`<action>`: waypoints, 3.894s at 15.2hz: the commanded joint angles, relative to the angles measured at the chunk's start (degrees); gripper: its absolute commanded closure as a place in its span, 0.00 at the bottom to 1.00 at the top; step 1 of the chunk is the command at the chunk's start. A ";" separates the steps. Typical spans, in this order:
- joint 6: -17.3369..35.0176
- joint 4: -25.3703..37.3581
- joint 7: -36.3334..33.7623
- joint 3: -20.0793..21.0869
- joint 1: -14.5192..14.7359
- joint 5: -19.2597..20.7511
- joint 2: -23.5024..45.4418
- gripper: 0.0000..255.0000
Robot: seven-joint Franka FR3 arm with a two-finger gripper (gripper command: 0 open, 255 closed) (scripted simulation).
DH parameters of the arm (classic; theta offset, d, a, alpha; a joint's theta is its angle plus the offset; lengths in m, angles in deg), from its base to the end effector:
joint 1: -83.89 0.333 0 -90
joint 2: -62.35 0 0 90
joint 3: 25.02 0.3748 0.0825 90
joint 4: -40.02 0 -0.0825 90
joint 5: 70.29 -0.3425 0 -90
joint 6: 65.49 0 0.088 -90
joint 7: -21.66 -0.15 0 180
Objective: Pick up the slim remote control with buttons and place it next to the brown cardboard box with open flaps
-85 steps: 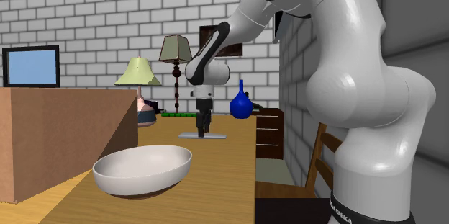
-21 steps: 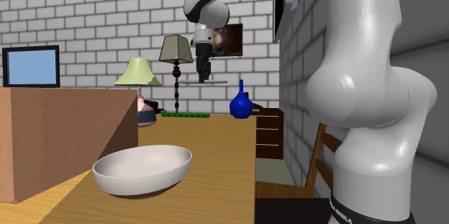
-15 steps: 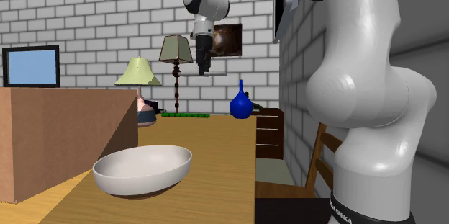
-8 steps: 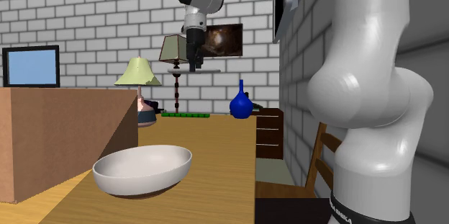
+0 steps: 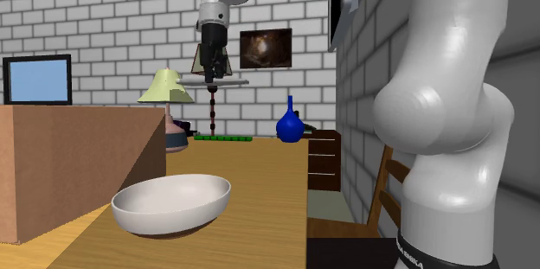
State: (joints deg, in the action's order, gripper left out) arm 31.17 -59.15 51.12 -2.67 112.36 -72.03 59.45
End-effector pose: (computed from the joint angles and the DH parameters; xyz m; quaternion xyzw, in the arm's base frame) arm 0.3106 0.3957 0.6047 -0.7657 -0.6432 -0.0005 0.0057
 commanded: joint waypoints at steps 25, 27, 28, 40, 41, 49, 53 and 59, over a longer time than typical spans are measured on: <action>-1.27 7.62 -38.64 20.44 17.73 4.46 7.45 1.00; -1.96 10.36 -42.37 21.81 20.12 6.61 10.37 1.00; -2.39 11.88 -44.23 22.37 21.50 7.79 11.96 1.00; 0.73 13.45 -52.12 23.72 27.84 13.00 18.86 1.00; 1.53 12.57 -52.12 23.70 27.70 12.95 18.78 1.00; 7.70 6.31 -52.37 23.44 26.97 13.11 18.74 1.00; 10.63 3.62 -52.66 23.23 26.84 13.51 19.12 1.00; 14.85 0.08 -53.32 22.80 26.89 14.49 20.13 1.00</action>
State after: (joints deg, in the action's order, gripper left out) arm 45.20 -58.32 -2.07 20.18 139.26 -57.67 79.51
